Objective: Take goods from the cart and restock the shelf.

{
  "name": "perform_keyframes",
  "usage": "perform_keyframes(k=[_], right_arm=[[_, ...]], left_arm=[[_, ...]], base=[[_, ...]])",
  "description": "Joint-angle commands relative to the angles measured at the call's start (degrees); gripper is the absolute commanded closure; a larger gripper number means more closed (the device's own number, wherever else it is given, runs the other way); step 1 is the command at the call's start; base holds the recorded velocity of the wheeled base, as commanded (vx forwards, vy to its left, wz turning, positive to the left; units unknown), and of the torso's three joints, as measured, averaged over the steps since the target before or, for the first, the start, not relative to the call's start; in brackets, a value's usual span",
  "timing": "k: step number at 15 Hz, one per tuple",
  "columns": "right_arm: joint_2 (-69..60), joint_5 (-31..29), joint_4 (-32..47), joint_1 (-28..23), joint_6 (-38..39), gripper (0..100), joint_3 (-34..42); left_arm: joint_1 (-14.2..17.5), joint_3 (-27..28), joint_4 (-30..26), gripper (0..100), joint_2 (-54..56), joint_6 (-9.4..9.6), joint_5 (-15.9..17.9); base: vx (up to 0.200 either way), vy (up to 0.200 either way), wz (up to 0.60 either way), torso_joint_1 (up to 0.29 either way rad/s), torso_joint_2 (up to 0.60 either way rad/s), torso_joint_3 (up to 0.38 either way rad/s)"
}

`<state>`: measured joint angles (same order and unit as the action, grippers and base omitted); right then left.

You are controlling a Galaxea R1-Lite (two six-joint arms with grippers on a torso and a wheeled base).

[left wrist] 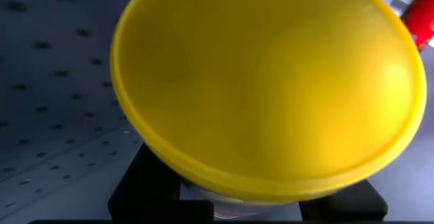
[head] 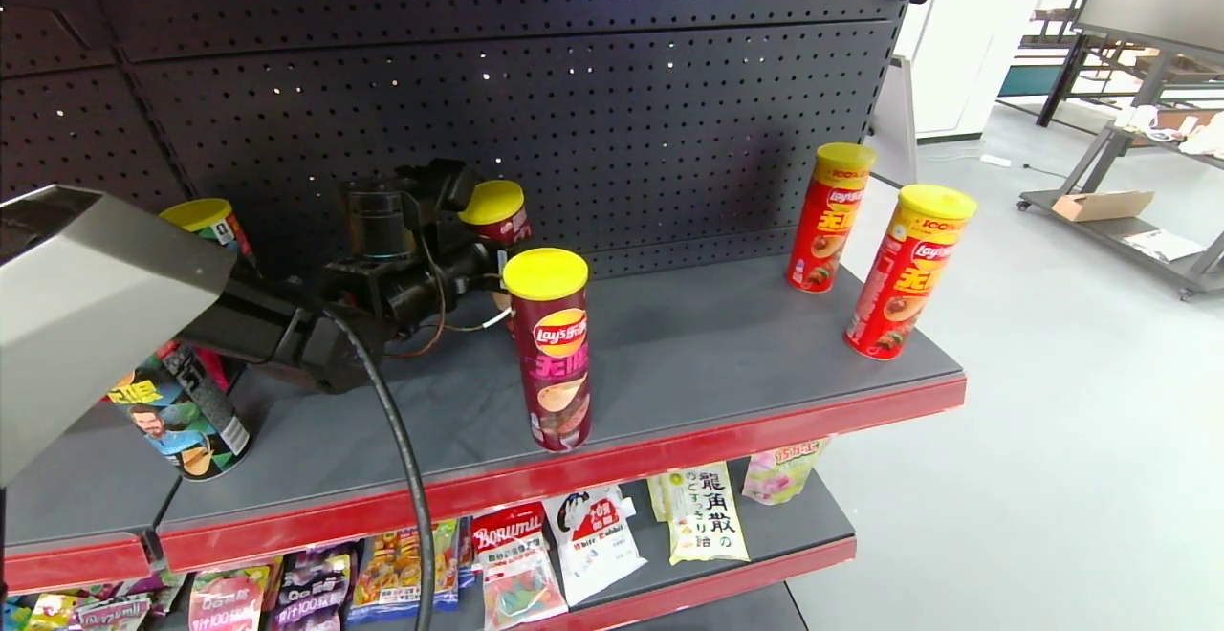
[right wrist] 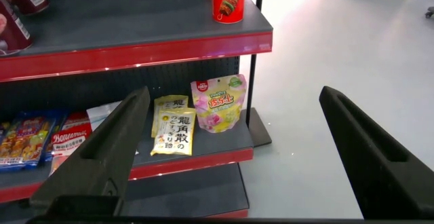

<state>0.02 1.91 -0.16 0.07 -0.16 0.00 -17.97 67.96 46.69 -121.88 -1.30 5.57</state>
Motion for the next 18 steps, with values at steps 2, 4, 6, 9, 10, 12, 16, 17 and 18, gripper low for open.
perform_keyframes(k=[2,4,6,9,10,12,16,17,18], right_arm=[[-0.02,0.02,-0.02,0.01,-0.02,0,0.00],[-0.02,0.02,-0.02,0.01,-0.02,0,0.00],[-0.02,0.02,-0.02,0.01,-0.02,0,0.00],[-0.02,-0.07,-0.02,0.01,-0.02,0,0.00],[-0.02,0.02,-0.02,0.01,-0.02,0,0.00],[-0.02,0.02,-0.02,0.01,-0.02,0,0.00],[-0.02,0.02,-0.02,0.01,-0.02,0,0.00],[-0.02,0.02,-0.02,0.01,-0.02,0,0.00],[-0.02,0.02,-0.02,0.01,-0.02,0,0.00]], left_arm=[[-0.40,3.32,-2.92,100,-0.99,-0.01,-0.56],[-0.66,5.43,-4.59,100,-1.78,0.07,-1.53],[-0.93,6.92,-6.61,100,-2.31,0.07,-1.88],[-1.28,7.89,-8.37,100,-2.57,0.07,-2.14],[-1.28,7.80,-8.72,100,-2.84,-0.01,-2.14],[-1.54,7.89,-9.07,100,-3.10,-0.01,-2.14],[-1.72,7.89,-8.98,100,-4.24,-0.10,-2.14],[-1.89,7.97,-8.98,100,-4.51,-0.37,-2.14],[-2.16,8.06,-8.81,100,-4.94,-0.45,-2.14]], base=[[0.000,0.000,0.00,0.000,0.00,0.000],[0.000,0.000,0.00,0.000,0.00,0.000],[0.000,0.000,0.00,0.000,0.00,0.000],[0.000,0.000,0.00,0.000,0.00,0.000],[0.000,0.000,0.00,0.000,0.00,0.000],[0.000,0.000,0.00,0.000,0.00,0.000],[0.000,0.000,0.00,0.000,0.00,0.000],[0.000,0.000,0.00,0.000,0.00,0.000],[0.000,0.000,0.00,0.000,0.00,0.000]])
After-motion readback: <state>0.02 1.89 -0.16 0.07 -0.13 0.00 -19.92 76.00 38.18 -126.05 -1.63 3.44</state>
